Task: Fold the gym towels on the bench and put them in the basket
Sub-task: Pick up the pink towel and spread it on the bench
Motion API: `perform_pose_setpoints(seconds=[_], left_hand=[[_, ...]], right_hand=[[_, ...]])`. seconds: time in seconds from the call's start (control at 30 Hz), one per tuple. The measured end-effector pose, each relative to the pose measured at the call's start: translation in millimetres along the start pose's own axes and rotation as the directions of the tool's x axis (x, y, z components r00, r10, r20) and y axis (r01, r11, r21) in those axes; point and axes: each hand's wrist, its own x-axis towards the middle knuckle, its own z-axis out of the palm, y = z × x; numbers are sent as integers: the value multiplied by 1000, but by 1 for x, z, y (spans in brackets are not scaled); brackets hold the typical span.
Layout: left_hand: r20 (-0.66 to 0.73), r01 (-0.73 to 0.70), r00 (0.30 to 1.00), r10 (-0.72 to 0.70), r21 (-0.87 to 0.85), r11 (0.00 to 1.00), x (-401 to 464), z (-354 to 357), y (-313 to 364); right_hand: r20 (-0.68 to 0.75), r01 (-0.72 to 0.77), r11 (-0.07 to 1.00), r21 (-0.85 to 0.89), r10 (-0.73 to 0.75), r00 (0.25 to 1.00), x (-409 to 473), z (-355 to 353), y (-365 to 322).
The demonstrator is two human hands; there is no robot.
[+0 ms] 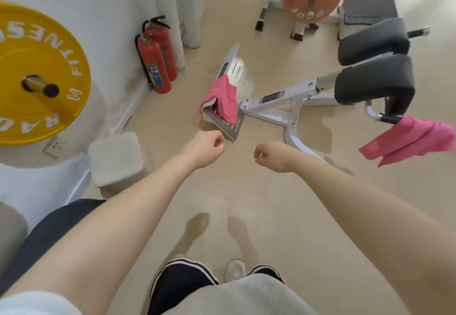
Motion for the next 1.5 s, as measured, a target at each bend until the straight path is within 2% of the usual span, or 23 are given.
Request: perform_pose_setpoints(seconds=[0.23, 0.47, 0.6, 0.73, 1.03, 1.13, 1.17, 1.4, 1.5], left_hand=[[38, 34, 999, -33, -17, 999, 127, -18, -10], [124, 62, 990, -67, 43, 997, 312, -85, -59], [152, 171, 973, -172, 22, 985, 405, -129, -86], [141, 265, 957, -255, -60, 962, 486, -141, -117], [167, 359, 929, -331, -178, 916, 634, -49, -215], [173, 392, 915, -365, -155, 907, 666, -4, -249], [181, 407, 907, -380, -147, 901, 675, 10, -257], [195, 402, 909, -368, -186, 896, 701, 79, -293], [191, 414, 905, -379, -198, 889, 697, 86, -296]], right_hand=[[-117, -1, 996, 85, 11, 993, 107, -53, 28], [-83, -53, 990, 131, 64, 995, 292, -149, 22], [44, -81, 992, 98, 77, 996, 389, -193, 11], [48, -121, 982, 146, 115, 992, 472, -211, 14], [66, -292, 919, 266, 285, 956, 690, -152, 65], [247, -480, 809, 339, 416, 875, 761, -126, 84], [264, -498, 791, 357, 426, 865, 778, -115, 90], [130, -467, 730, 499, 469, 874, 829, -38, 114], [139, -501, 771, 393, 489, 861, 830, -41, 115]])
